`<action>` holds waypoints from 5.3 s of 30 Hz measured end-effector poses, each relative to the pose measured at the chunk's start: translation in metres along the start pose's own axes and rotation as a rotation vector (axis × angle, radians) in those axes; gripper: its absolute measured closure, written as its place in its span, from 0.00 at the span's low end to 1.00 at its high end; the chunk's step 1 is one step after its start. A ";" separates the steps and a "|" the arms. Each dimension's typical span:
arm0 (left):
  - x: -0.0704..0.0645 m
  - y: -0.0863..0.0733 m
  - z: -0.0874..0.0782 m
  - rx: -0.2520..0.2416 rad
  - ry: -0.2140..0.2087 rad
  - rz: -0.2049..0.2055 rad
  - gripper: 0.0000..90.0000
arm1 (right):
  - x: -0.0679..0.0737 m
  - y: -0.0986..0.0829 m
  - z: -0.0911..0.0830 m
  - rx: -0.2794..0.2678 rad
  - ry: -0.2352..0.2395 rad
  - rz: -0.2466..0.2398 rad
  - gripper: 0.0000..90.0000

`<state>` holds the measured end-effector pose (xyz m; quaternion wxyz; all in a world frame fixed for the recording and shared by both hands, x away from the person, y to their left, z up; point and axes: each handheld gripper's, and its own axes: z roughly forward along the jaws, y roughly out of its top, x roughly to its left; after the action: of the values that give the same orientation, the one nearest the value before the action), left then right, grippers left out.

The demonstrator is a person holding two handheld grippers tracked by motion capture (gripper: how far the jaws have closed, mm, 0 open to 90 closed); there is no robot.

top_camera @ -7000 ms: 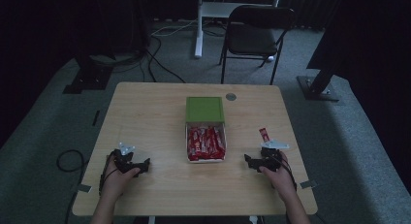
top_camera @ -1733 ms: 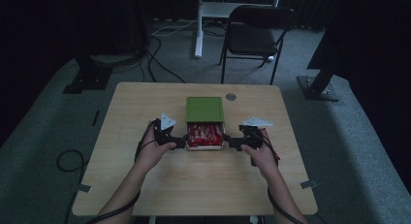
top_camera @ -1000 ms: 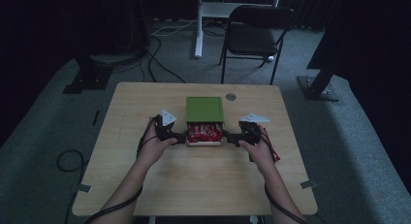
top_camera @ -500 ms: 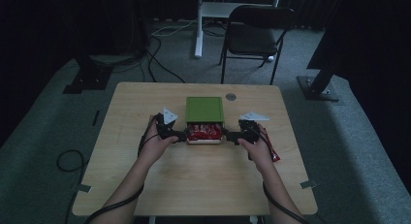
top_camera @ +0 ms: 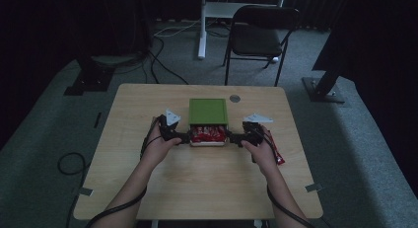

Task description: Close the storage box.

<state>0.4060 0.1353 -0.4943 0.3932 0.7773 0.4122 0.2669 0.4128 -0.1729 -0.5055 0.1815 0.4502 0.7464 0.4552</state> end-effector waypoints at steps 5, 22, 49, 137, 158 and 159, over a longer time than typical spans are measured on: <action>-0.004 0.002 -0.004 -0.034 -0.047 -0.011 0.06 | 0.003 0.000 -0.001 -0.004 0.021 0.005 0.14; -0.007 -0.008 -0.018 -0.026 -0.055 -0.013 0.06 | 0.008 0.002 -0.012 -0.052 0.024 0.016 0.14; 0.008 -0.042 -0.036 0.041 -0.042 -0.061 0.06 | -0.002 -0.023 -0.033 -0.010 -0.032 -0.014 0.14; 0.067 -0.162 -0.107 0.243 0.308 -0.363 0.06 | -0.074 -0.137 -0.111 0.166 -0.343 0.106 0.13; 0.064 -0.160 -0.100 0.236 0.407 -0.432 0.02 | -0.074 -0.137 -0.111 0.165 -0.343 0.106 0.13; 0.064 -0.160 -0.100 0.238 0.412 -0.436 0.02 | -0.074 -0.137 -0.111 0.165 -0.343 0.106 0.13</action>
<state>0.2966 0.2851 -0.5663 0.2557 0.6409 0.6683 0.2780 0.3075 -0.3169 -0.5739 0.2440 0.5732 0.7146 0.3181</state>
